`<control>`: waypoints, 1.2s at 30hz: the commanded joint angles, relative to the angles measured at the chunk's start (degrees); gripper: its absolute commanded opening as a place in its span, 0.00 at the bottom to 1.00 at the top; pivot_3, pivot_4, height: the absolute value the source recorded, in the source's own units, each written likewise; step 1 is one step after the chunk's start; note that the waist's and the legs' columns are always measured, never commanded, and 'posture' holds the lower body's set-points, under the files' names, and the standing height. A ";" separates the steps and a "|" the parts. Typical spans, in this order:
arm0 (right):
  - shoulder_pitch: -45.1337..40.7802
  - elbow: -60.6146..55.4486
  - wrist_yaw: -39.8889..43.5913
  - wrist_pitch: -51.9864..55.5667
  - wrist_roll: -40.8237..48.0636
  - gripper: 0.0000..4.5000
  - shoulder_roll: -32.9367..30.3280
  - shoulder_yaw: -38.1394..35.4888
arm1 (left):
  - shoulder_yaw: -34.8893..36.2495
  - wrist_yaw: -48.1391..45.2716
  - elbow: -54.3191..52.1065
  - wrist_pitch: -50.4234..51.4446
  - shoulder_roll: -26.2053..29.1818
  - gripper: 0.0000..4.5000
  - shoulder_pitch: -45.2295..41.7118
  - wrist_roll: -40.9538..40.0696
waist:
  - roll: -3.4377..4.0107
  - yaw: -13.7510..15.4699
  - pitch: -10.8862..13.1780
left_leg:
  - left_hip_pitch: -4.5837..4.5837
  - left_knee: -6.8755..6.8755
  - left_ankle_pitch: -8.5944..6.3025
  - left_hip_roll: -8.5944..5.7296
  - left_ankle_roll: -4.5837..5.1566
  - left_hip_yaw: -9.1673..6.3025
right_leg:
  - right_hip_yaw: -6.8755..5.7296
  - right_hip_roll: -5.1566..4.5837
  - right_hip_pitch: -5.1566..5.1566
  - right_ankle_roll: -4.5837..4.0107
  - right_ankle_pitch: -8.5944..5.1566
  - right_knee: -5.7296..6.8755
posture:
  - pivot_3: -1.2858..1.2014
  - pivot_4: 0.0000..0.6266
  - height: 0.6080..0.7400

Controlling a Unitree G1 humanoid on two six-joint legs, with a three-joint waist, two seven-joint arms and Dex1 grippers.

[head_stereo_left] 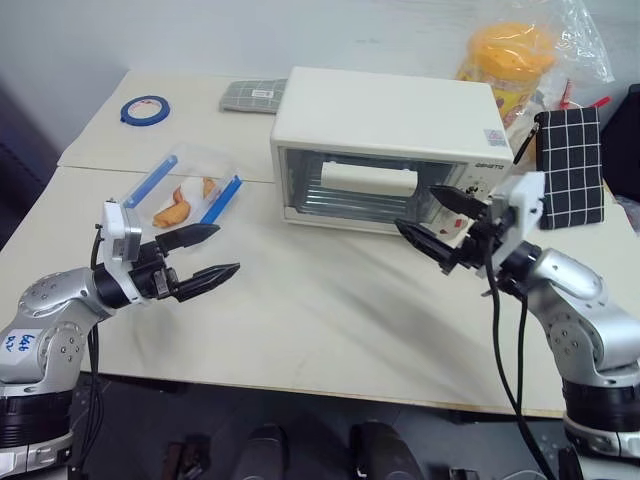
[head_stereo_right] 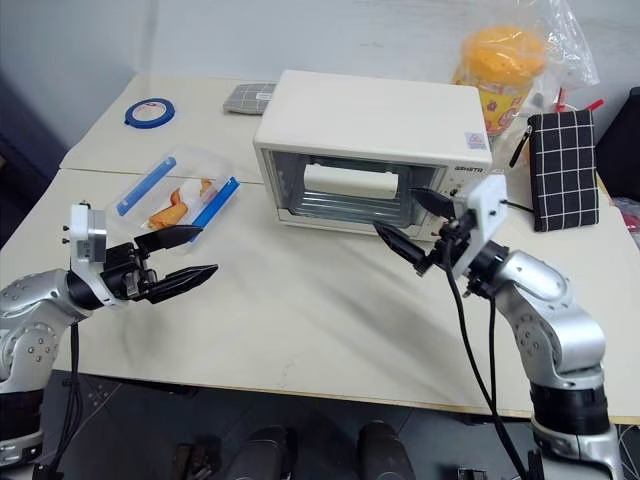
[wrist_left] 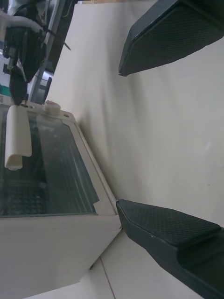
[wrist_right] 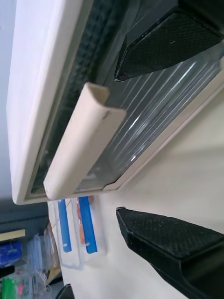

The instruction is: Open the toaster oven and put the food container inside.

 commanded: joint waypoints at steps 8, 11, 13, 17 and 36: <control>-1.14 -3.88 2.95 -0.40 1.01 1.00 2.39 1.57 | 1.22 1.31 -2.72 0.65 -1.11 0.99 0.41 -0.89 | 0.00 -0.22 0.00 | -0.01 -0.05 0.00 0.02 0.00 0.04 | 0.00 0.04 -0.05 0.01 0.01 -0.01 | 0.52 0.24 1.00; 4.89 -7.56 6.91 -3.74 0.01 1.00 0.81 1.25 | 2.58 1.49 -0.56 3.50 -0.53 0.99 -1.20 -3.13 | 0.00 -0.07 0.00 | -0.01 -0.10 -0.01 0.04 0.01 0.00 | -0.02 0.06 -0.02 0.01 0.01 -0.04 | 0.52 0.24 1.00; 8.81 -8.36 8.94 -6.35 -2.58 1.00 -0.73 1.96 | 3.04 0.85 1.01 4.80 0.01 0.96 -2.90 -3.95 | 0.00 -0.10 0.00 | -0.02 -0.11 -0.01 0.03 0.02 0.03 | -0.01 0.06 -0.02 0.01 0.01 -0.05 | 0.52 0.24 1.00; 13.32 -8.03 11.08 -11.35 -7.19 1.00 -2.03 3.12 | 2.98 1.17 5.42 6.63 -0.62 0.74 -9.86 -4.99 | -0.01 -0.08 0.00 | 0.02 0.05 -0.13 -0.02 0.25 0.05 | -0.09 0.08 0.08 0.11 0.06 -0.06 | 0.52 0.24 1.00; 24.12 -10.18 10.92 -16.92 -11.28 1.00 -3.31 -1.12 | -10.63 8.79 20.06 -8.74 -18.06 0.01 -26.79 12.80 | -0.03 0.29 0.01 | -0.01 0.12 0.03 -0.07 0.06 0.18 | -0.27 0.37 0.04 0.28 0.15 -0.11 | 0.52 0.24 1.00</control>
